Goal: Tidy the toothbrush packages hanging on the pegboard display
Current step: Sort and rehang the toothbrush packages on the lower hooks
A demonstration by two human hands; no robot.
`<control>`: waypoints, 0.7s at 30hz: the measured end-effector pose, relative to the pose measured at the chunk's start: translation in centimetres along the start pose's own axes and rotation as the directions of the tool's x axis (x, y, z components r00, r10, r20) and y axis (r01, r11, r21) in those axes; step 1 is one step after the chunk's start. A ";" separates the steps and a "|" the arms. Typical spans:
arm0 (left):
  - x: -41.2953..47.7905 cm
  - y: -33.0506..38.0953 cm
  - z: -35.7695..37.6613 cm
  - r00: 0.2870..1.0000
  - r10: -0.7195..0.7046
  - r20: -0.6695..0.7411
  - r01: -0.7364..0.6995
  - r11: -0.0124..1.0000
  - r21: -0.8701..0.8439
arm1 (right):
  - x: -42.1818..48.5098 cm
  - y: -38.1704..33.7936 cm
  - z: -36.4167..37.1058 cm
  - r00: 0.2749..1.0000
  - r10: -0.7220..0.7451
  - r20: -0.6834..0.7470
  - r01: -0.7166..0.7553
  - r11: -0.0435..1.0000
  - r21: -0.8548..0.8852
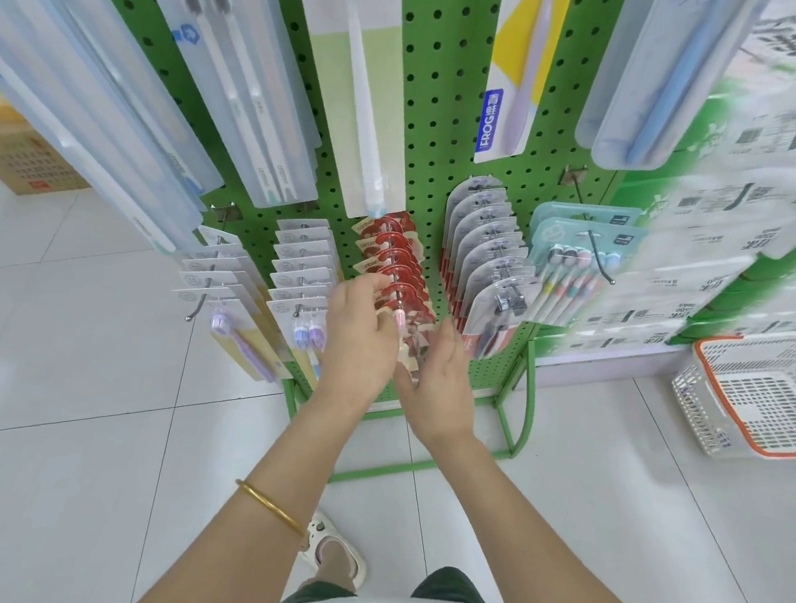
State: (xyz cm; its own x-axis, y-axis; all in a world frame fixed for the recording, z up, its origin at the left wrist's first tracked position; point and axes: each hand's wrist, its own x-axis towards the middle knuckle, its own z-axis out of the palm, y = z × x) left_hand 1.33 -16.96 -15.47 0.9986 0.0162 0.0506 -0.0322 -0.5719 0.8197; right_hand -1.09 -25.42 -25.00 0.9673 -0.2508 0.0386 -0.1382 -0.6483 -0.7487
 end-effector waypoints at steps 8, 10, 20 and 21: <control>0.6 -0.8 0.2 0.987 0.163 -0.003 -0.161 0.976 0.143 | 4.4 -5.3 -5.5 0.947 -0.138 -0.290 0.212 0.946 0.243; 1.1 -0.9 0.1 0.976 0.213 0.033 -0.215 0.954 0.206 | 8.2 -6.5 -6.1 0.972 -0.116 -0.202 0.156 0.968 0.195; 1.8 -0.8 -0.5 0.941 0.260 0.215 -0.326 0.866 0.378 | 18.0 -7.6 -2.8 0.999 -0.045 0.020 0.045 0.999 0.007; 1.9 -1.0 -0.6 0.938 0.265 0.224 -0.334 0.864 0.376 | 18.3 -7.5 -2.8 0.999 -0.044 0.016 0.044 0.999 -0.010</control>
State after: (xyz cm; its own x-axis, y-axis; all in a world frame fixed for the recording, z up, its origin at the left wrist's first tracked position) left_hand 3.25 -15.92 -15.83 0.9376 -0.3198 0.1367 -0.3452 -0.8081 0.4772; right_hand 17.08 -27.11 -16.82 0.9756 -0.2109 0.0608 -0.0979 -0.6660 -0.7395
